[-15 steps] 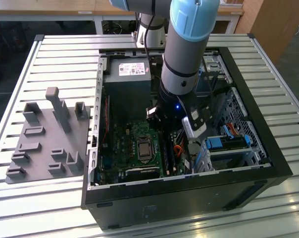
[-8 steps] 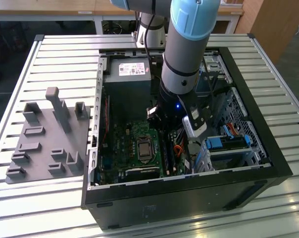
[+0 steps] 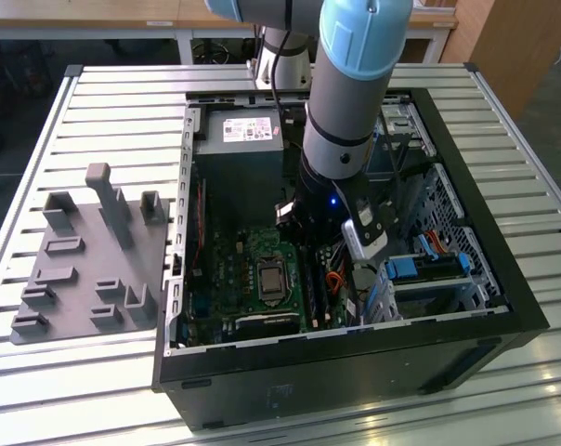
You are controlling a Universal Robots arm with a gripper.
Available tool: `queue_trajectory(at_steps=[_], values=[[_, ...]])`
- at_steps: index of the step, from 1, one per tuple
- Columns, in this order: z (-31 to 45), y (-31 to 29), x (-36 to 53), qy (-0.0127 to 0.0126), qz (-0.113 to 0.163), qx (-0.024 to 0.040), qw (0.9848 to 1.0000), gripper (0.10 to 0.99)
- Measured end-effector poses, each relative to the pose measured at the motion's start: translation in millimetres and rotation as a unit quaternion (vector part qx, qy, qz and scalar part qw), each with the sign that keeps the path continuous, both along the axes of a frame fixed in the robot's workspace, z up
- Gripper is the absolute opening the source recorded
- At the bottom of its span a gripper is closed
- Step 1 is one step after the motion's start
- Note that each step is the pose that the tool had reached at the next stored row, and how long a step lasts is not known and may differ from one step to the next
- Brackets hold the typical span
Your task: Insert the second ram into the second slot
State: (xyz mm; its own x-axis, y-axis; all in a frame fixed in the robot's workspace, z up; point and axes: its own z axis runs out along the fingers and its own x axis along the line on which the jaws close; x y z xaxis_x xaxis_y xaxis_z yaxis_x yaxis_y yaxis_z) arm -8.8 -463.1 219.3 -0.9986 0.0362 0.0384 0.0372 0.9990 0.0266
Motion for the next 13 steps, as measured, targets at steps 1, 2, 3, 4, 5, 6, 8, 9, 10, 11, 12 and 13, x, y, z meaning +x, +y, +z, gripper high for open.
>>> queue_trajectory(at_steps=[1,2,3,4,5,6,8,9,10,11,12,13], values=[[-0.7,0.0,0.0,0.0000,0.000,0.0000,1.0000,0.106],[-1.8,0.1,0.0,-0.0001,0.000,0.0003,1.0000,0.106],[-2.4,0.0,0.0,0.0000,0.000,0.0001,1.0000,0.106],[-3.4,-0.1,0.0,0.0001,0.000,-0.0002,1.0000,0.106],[-4.6,-0.1,0.0,0.0002,0.000,-0.0005,1.0000,0.106],[-5.1,-0.1,0.0,0.0002,0.000,-0.0006,1.0000,0.106],[-4.4,0.2,0.1,0.0002,0.000,-0.0006,1.0000,0.106],[-3.6,0.3,0.1,-0.0002,0.000,0.0004,1.0000,0.106],[-1.9,0.5,0.1,-0.0005,0.000,0.0018,1.0000,0.106],[0.9,0.7,0.2,-0.0007,0.000,0.0028,1.0000,0.106],[5.4,0.3,0.1,-0.0003,0.000,0.0018,1.0000,0.106],[8.8,0.1,0.0,-0.0001,0.000,0.0013,1.0000,0.106]])
